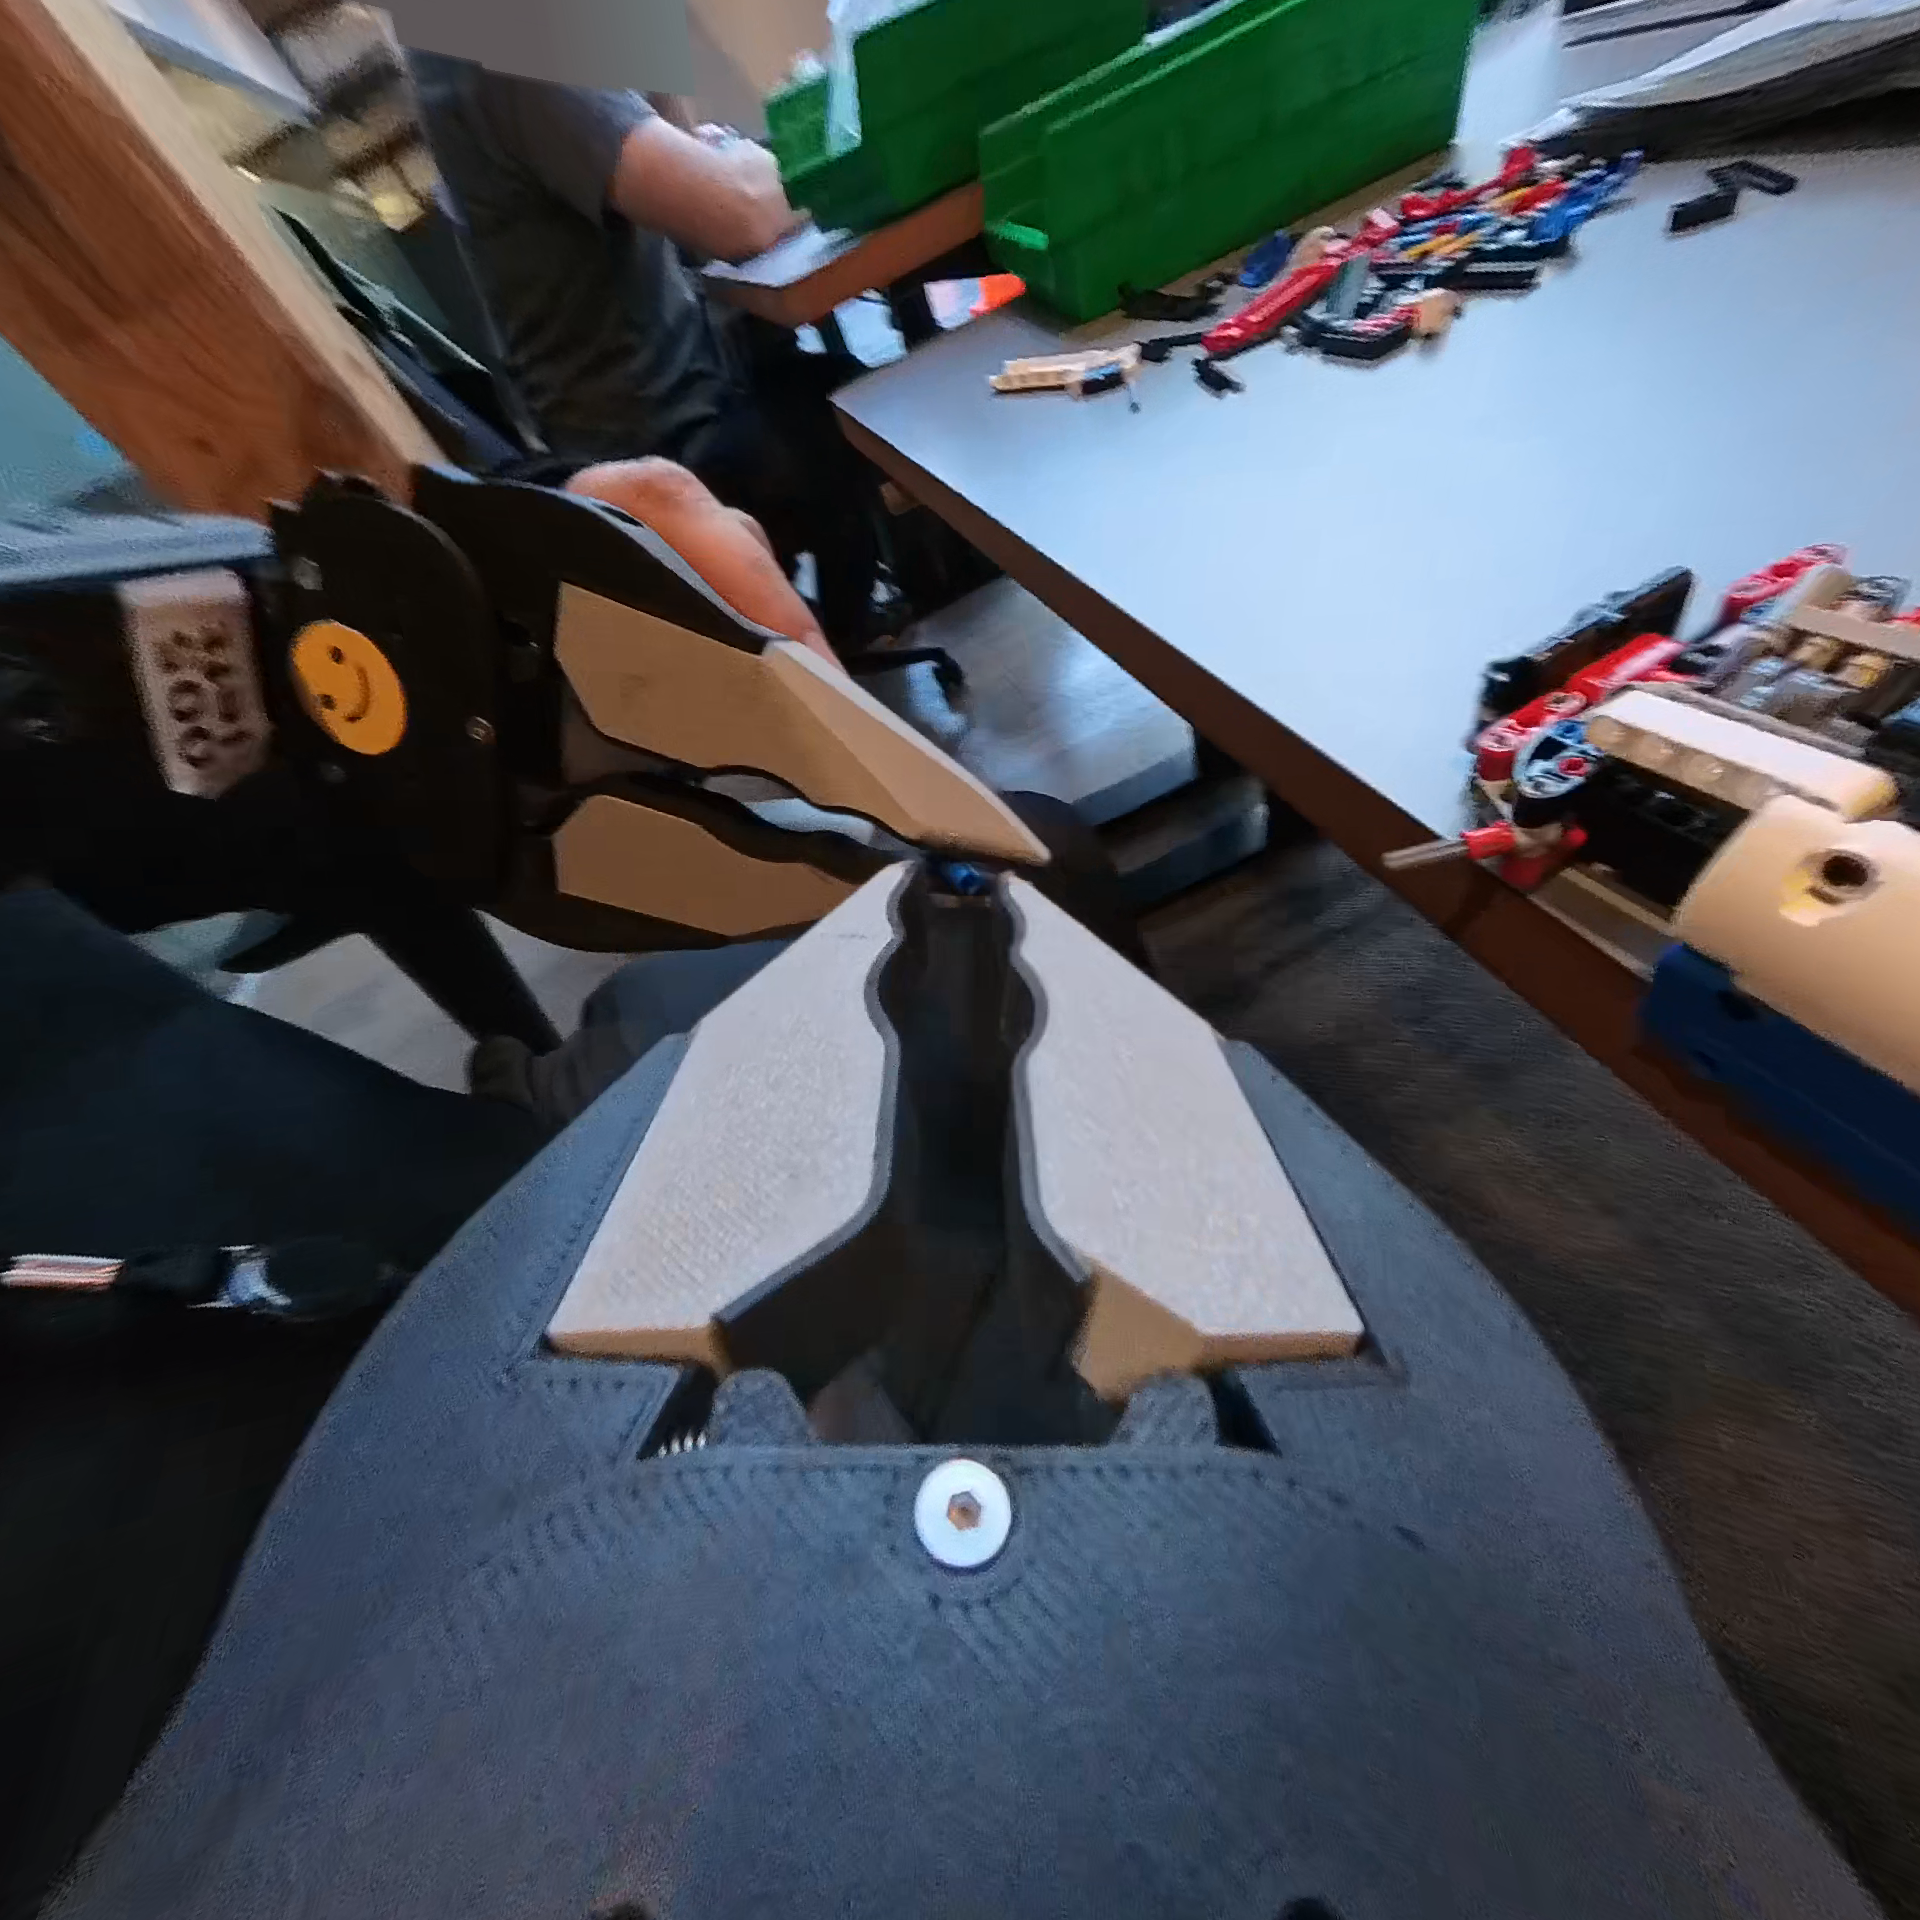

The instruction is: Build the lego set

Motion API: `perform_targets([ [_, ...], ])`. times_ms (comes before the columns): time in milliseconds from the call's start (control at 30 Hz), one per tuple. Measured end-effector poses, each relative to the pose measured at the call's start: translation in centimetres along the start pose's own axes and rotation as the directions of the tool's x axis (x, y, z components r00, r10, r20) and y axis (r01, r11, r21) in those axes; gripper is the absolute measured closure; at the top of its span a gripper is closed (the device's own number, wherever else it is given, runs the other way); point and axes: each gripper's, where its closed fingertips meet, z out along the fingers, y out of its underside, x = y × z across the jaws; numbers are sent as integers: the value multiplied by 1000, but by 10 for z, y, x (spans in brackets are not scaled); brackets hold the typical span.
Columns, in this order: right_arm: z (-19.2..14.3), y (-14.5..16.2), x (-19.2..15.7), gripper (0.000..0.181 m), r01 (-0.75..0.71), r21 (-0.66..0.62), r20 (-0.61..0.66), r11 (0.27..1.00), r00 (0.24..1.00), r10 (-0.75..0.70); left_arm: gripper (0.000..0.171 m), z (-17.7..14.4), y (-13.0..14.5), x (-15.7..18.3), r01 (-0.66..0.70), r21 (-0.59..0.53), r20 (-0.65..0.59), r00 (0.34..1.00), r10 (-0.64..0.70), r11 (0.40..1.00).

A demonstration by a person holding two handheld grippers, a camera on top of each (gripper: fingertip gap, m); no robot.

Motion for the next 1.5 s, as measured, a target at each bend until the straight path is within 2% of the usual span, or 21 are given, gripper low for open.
perform_targets([
  [100, -2, -4, -5, 177, -35, 33, 53, 999, 998, 33, 170, -4, -7, -1, -27, 54, 21, 999, 26, 998],
  [200, -3, -6, -6, 178, -48, 42, 71, 998, 996, 45, 170, -5, -8, -2, 1, 59, 14, 1000, -2, 998],
  [433, -1, -2, -6, 178, 54, 15, 37, 998, 998, -54, 170, -4, -7, 0, 4, 69, 13, 1000, -5, 998],
  [567, -3, -3, -6, 179, 60, 13, 32, 998, 998, -61, 170, -3, -8, -1, 54, 85, 2, 999, -54, 995],
  [933, -6, 1, 2, 180, -249, 19, 146, 968, 959, 244, 171, 1, 2, 5, 135, 50, -74, 989, -132, 990],
  [1167, -1, 22, 6, 179, -508, -80, 224, 857, 829, 512, 171, 6, 13, 25, 152, -9, -197, 969, -150, 988],
  [1300, 3, 36, 8, 179, -557, -130, 216, 821, 792, 571, 170, 10, 19, 37, 143, -41, -246, 958, -149, 989],
  [1500, 4, 37, 10, 179, -557, -121, 223, 822, 791, 569, 170, 11, 20, 38, 156, -42, -250, 955, -162, 987],
])
